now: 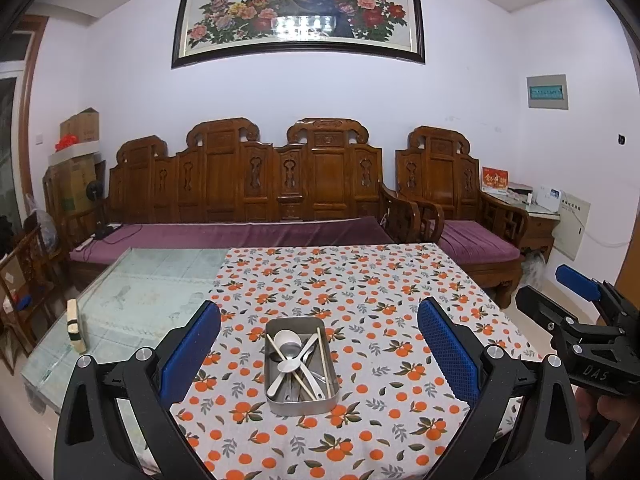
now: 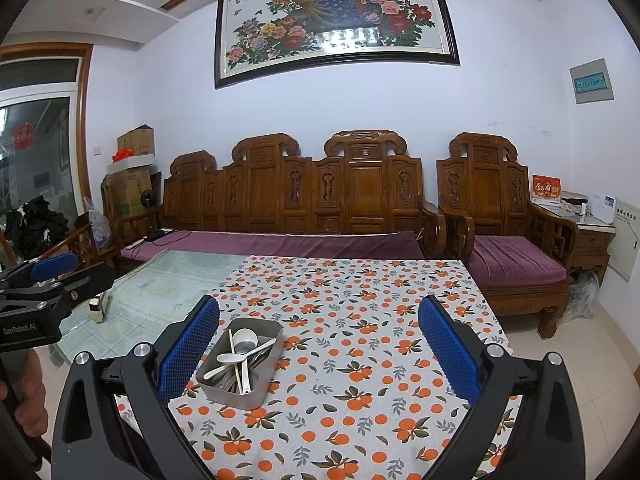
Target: Organize utensils
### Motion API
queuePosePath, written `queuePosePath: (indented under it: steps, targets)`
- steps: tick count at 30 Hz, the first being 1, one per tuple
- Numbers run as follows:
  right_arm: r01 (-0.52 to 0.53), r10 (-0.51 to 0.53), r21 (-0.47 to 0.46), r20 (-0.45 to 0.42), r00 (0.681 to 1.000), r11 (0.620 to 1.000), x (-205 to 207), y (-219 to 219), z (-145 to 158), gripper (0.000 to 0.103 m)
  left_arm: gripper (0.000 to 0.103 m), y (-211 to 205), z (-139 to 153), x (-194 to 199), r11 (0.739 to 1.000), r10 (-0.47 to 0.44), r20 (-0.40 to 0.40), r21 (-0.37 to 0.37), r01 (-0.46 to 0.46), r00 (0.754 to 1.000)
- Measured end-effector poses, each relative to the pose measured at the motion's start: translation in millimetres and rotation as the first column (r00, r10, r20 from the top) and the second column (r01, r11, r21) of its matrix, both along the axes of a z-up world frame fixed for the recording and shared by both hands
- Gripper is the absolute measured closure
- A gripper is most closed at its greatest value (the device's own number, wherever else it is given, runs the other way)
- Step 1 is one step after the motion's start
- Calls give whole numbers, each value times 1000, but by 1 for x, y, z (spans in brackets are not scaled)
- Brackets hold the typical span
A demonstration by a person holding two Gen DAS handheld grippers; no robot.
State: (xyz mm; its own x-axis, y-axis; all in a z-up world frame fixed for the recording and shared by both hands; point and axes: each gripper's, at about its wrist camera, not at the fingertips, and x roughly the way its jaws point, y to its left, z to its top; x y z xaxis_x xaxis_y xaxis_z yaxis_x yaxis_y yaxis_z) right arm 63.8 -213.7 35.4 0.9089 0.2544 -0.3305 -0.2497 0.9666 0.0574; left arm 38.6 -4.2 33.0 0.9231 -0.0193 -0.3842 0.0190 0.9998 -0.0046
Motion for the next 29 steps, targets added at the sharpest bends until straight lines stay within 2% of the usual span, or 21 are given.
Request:
queuePosePath:
  steps: [29]
  targets:
    - [0, 0, 1, 0, 1000, 1000, 0, 0, 0, 3, 8, 3, 0, 2, 1000, 6, -5, 3, -6, 1000]
